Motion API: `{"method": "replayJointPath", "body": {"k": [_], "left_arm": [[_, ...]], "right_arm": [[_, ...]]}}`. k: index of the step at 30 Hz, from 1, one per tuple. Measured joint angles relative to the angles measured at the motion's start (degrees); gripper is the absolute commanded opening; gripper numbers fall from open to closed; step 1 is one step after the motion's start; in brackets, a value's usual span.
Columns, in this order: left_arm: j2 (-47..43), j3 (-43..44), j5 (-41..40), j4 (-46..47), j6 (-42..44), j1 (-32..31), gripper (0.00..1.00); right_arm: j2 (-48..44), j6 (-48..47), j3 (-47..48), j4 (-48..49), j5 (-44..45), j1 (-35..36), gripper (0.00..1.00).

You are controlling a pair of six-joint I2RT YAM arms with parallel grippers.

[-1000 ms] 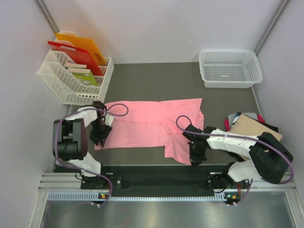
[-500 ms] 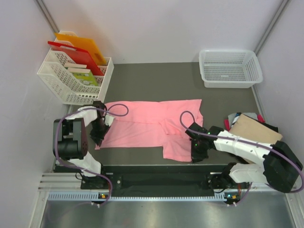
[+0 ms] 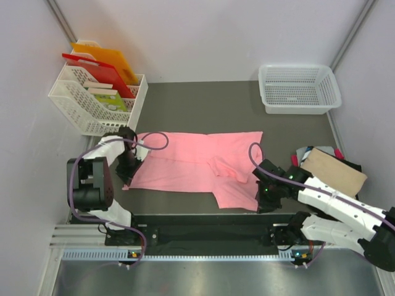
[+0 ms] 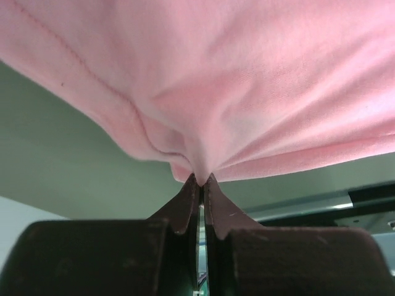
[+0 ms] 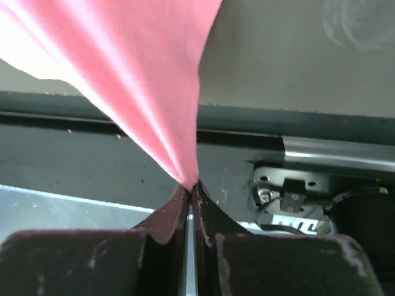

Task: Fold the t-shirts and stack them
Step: Grap the side of the flattened tshirt closest away from the robot with both arms, then fold the other side of the tshirt into a rectangle

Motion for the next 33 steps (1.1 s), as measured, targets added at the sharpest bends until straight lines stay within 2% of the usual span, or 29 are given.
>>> {"method": "replayJointPath", "body": {"k": [12, 23, 29, 33], "left_arm": [[-4.4, 1.8, 0.8, -8.1, 3.1, 0.0, 0.0], [-8.3, 5.1, 0.3, -15.1, 4.9, 0.0, 0.01], [-2.4, 13.3, 0.6, -15.3, 4.5, 0.0, 0.02], [4.0, 19.1, 0.5, -14.6, 4.4, 0.0, 0.02]], "right_arm": [[-3.9, 0.7, 0.5, -6.0, -0.6, 0.1, 0.0], [-5.9, 1.0, 8.5, -12.6, -0.5, 0.5, 0.0], [0.8, -1.3, 13.7, -12.6, 2.9, 0.2, 0.0], [5.7, -4.8, 18.1, -11.1, 4.8, -3.1, 0.0]]}}
